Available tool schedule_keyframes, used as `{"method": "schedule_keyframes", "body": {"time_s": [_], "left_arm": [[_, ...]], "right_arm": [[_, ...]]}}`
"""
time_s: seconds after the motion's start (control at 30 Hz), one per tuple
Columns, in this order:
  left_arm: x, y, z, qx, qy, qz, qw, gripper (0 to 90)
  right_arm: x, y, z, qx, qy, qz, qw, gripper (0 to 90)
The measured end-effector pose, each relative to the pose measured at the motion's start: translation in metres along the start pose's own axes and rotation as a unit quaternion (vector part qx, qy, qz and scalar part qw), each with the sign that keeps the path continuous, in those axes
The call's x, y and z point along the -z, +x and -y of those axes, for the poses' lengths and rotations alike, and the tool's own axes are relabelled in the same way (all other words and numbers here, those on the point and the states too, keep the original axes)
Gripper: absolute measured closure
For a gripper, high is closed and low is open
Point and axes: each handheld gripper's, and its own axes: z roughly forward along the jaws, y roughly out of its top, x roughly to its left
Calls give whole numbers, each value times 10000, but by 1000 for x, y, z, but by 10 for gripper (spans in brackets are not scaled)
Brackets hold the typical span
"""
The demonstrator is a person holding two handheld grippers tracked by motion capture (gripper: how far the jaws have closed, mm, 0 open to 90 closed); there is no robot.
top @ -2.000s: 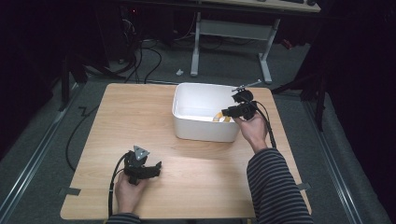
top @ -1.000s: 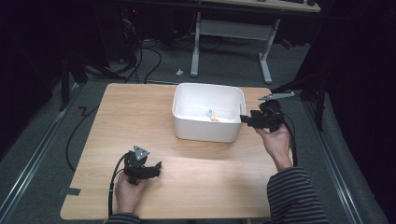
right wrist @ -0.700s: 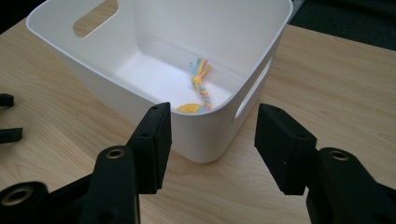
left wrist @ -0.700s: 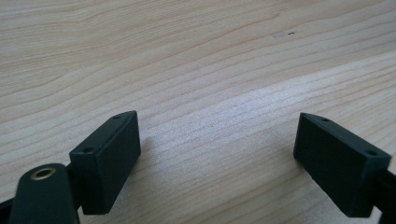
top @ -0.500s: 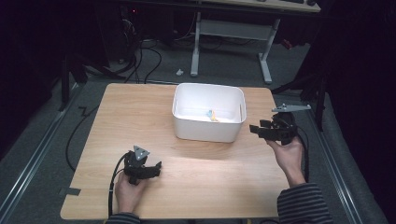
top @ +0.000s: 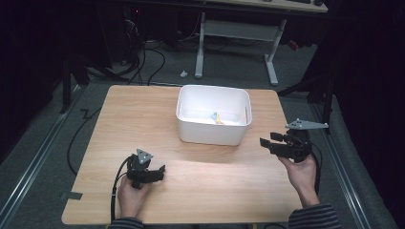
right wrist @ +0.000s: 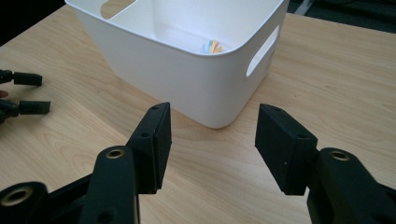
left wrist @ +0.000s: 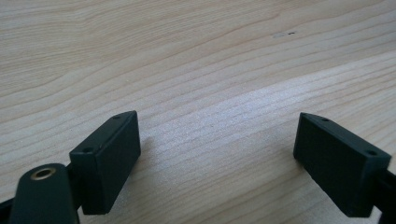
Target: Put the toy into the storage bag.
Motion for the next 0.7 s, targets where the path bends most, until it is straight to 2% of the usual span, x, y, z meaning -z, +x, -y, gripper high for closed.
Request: {"method": "schedule_keyframes", "body": {"time_s": [0.1, 0.17, 0.57, 0.7], "left_arm": [[0, 0, 0, 0, -1, -1, 10000, 150], [0, 0, 0, -1, -1, -1, 10000, 150], [0, 0, 0, -1, -1, -1, 10000, 150], [0, 0, 0, -1, -2, -2, 10000, 150]], "right_arm": [[1, 0, 8, -4, -14, 27, 10000, 459], [2, 0, 16, -118, -15, -105, 9999, 440], [-1, 7, 39, -57, -84, -138, 9999, 433], [-5, 8, 45, -113, -110, -178, 9997, 432]]}}
